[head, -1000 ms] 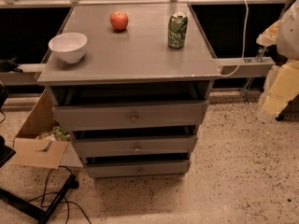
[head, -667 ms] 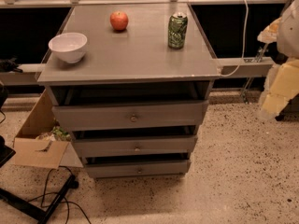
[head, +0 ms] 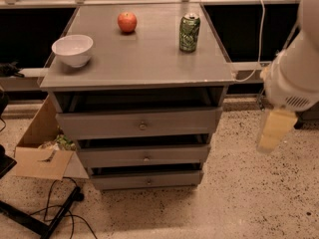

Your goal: Open middle drawer

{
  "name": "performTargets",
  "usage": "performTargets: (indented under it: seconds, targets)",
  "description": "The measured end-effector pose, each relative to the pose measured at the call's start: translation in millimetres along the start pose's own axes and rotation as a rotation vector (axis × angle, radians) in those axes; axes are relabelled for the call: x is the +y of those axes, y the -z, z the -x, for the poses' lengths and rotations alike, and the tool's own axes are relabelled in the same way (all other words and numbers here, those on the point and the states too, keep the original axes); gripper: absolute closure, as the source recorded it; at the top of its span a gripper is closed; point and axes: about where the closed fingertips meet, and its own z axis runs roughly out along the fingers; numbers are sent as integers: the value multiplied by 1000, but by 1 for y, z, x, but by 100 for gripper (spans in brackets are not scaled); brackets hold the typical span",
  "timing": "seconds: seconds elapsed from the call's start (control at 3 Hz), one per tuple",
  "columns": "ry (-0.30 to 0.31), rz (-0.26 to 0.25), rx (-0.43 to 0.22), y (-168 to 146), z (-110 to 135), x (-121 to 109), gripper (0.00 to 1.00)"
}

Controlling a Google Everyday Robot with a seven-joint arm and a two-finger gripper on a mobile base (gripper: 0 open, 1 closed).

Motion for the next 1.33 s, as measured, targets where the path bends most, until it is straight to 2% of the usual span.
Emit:
performTargets:
  seconds: [0.33,0.67,1.0,1.33]
  targets:
    - [11,-36,90,-76,-15,11,0]
    - [19,-24,155,-148,-29,31,0]
    - [-28,37,173,-197,-39,49,0]
    - [-40,52,174,-205,-40,52,0]
